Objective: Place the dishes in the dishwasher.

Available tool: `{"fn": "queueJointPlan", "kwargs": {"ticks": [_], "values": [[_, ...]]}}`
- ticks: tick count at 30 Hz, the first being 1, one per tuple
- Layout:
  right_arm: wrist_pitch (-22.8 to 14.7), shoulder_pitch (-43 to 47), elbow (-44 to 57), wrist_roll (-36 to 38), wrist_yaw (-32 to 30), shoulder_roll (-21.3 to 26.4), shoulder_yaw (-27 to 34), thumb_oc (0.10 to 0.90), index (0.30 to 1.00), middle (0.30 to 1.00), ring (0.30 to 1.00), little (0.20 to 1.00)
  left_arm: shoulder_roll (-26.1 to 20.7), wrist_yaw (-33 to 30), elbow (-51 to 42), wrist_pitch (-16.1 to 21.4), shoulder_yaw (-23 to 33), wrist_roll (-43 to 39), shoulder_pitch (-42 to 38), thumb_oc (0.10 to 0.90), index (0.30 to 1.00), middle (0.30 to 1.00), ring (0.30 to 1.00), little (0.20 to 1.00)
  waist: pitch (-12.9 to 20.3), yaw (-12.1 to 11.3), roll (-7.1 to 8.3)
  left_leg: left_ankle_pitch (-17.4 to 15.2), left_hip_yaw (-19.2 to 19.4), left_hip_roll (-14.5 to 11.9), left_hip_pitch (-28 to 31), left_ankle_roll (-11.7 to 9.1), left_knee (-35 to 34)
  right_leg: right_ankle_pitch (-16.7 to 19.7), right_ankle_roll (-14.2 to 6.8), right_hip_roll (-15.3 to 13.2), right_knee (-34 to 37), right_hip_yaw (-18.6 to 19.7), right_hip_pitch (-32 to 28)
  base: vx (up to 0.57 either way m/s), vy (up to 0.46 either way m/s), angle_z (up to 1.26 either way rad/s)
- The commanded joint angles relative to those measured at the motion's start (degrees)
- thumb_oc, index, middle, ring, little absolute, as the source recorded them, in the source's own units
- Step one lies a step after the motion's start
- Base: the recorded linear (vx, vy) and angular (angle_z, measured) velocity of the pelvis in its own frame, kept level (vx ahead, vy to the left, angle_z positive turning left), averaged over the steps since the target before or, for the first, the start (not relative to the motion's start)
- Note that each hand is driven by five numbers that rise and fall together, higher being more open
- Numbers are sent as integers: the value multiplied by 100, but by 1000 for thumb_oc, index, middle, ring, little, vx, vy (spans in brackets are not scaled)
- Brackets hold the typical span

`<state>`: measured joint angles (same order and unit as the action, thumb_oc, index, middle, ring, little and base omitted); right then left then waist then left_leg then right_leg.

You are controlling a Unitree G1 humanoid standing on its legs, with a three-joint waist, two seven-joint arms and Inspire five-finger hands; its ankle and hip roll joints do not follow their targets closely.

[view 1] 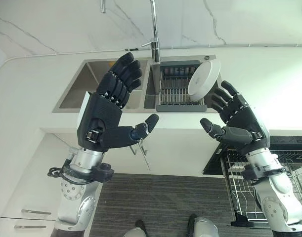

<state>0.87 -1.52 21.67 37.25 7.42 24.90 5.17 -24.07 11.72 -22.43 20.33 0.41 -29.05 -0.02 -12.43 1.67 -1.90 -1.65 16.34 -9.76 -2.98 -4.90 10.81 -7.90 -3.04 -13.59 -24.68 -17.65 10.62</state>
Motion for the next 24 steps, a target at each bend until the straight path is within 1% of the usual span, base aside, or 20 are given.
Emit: {"fn": "queueJointPlan", "kwargs": {"ticks": [1, 7, 9, 14, 15, 19, 24], "values": [[-670, 714, 269, 160, -126, 34, 142, 800, 900, 900, 900, 900, -378, -251, -394, 619, 157, -41, -582, 800, 900, 900, 900, 900, 339, 80, 227, -1265, -484, 84, -36, 22, 638, -71, -646, 109, 750, 223, -431, 10, 39, 1], [-843, 1107, -103, 300, -807, 96, 100, 800, 900, 900, 900, 900, -485, -438, -106, 291, -74, 128, -832, 800, 900, 900, 900, 900, 396, -20, 275, -1339, -624, 173, -28, 59, 638, -47, -690, 40, 750, 152, -453, -2, 28, 11], [-961, 1409, -416, 318, -1169, 260, 112, 800, 900, 900, 900, 900, -555, -550, 47, 164, -241, 187, -909, 800, 900, 900, 900, 900, 436, -80, 287, -1370, -628, 192, -9, 93, 638, -77, -666, 58, 750, 165, -472, -5, 60, -3], [-1093, 1838, -890, 231, -1434, 458, 84, 800, 900, 900, 900, 900, -611, -602, 203, 10, -371, 158, -1052, 800, 900, 900, 900, 900, 485, -177, 321, -1376, -637, 187, 3, 91, 638, -116, -637, 83, 750, 150, -525, 3, 10, -6], [-1119, 2087, -1150, 270, -1554, 569, 84, 800, 900, 900, 900, 900, -667, -609, 292, -16, -427, 121, -1108, 800, 900, 900, 900, 900, 518, -203, 331, -1374, -639, 177, 14, 85, 638, -141, -617, 111, 750, 158, -560, 0, 0, 0], [-1146, 2343, -1463, 363, -1649, 666, 87, 800, 900, 900, 900, 900, -698, -637, 374, -73, -467, 94, -1189, 800, 900, 900, 900, 900, 560, -225, 349, -1377, -651, 172, 30, 77, 638, -173, -591, 154, 750, 177, -593, 26, -14, -1], [-1024, 2639, -1946, 712, -1763, 764, 76, 800, 900, 900, 900, 900, -757, -654, 492, -107, -529, 30, -1268, 800, 900, 900, 900, 900, 621, -270, 356, -1385, -656, 167, 55, 62, 638, -220, -556, 191, 750, 171, -642, 20, -11, -1]]}}
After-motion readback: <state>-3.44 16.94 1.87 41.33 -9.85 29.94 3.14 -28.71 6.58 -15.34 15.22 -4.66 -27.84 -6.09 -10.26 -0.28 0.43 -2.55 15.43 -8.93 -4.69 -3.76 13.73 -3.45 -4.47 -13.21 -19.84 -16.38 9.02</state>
